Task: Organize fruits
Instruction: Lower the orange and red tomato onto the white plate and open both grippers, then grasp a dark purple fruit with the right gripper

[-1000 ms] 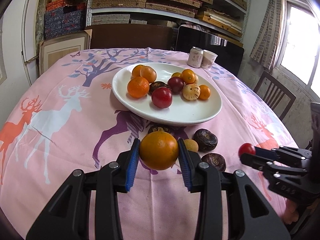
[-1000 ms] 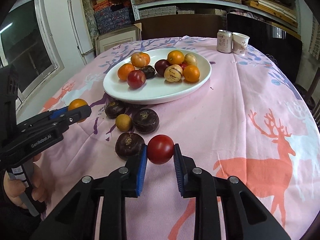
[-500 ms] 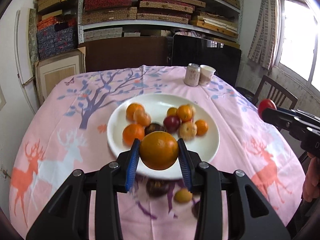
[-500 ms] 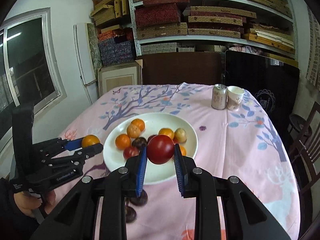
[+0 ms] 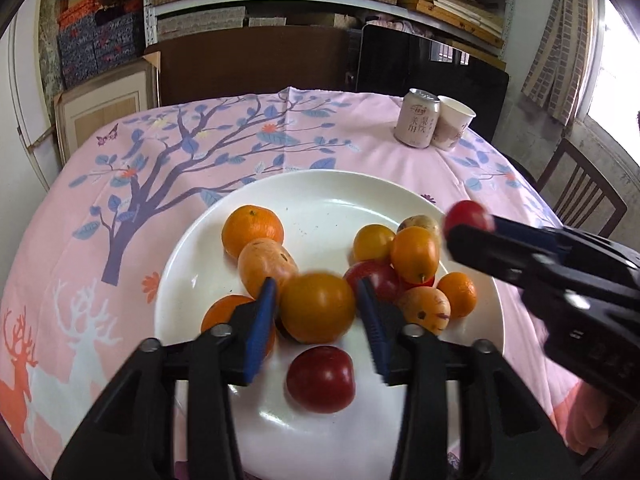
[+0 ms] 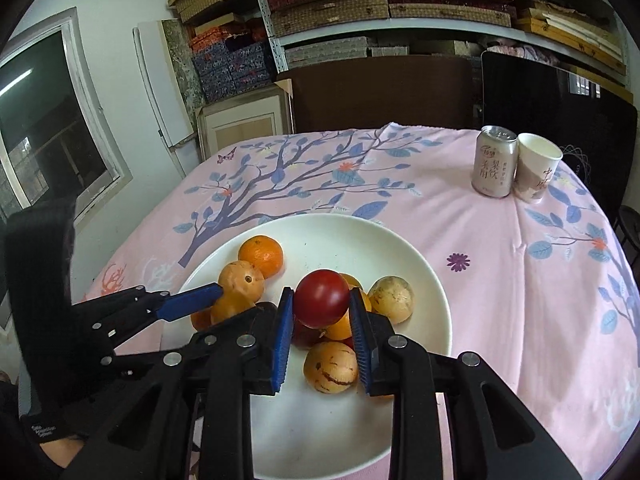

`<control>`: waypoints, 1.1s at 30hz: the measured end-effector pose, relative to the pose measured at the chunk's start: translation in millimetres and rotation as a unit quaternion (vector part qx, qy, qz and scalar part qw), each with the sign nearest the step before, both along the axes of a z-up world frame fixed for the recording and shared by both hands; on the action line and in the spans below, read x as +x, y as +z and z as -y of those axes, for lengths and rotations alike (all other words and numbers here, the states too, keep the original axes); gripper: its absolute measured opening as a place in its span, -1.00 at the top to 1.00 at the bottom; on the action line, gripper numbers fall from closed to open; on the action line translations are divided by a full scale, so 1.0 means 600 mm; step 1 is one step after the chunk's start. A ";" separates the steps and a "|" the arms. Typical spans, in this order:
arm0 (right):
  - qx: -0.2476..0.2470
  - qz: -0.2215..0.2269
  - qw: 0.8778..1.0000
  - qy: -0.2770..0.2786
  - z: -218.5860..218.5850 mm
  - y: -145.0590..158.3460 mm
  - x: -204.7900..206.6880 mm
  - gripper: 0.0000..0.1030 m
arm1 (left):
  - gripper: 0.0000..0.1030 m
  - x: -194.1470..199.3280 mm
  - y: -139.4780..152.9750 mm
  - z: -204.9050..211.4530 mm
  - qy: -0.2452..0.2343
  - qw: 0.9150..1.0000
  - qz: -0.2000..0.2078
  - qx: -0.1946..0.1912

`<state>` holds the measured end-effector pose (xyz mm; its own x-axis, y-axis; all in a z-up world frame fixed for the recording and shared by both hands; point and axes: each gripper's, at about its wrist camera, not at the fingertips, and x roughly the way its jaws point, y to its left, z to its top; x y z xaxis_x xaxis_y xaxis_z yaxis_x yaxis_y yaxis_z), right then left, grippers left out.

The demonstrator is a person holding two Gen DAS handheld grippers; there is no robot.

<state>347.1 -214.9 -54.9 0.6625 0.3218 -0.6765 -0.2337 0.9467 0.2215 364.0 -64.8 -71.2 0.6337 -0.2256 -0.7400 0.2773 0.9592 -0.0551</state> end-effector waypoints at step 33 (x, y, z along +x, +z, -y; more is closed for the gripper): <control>-0.036 -0.052 0.997 0.044 -0.074 -0.074 -0.309 -0.23 | -0.48 -0.310 -0.032 -0.155 0.036 0.999 0.030 0.015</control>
<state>161.7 -170.6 -99.2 0.5597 0.3227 -0.7633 -0.2954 0.9383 0.1801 177.9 27.9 -90.5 0.6912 -0.1555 -0.7058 0.2093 0.9778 -0.0105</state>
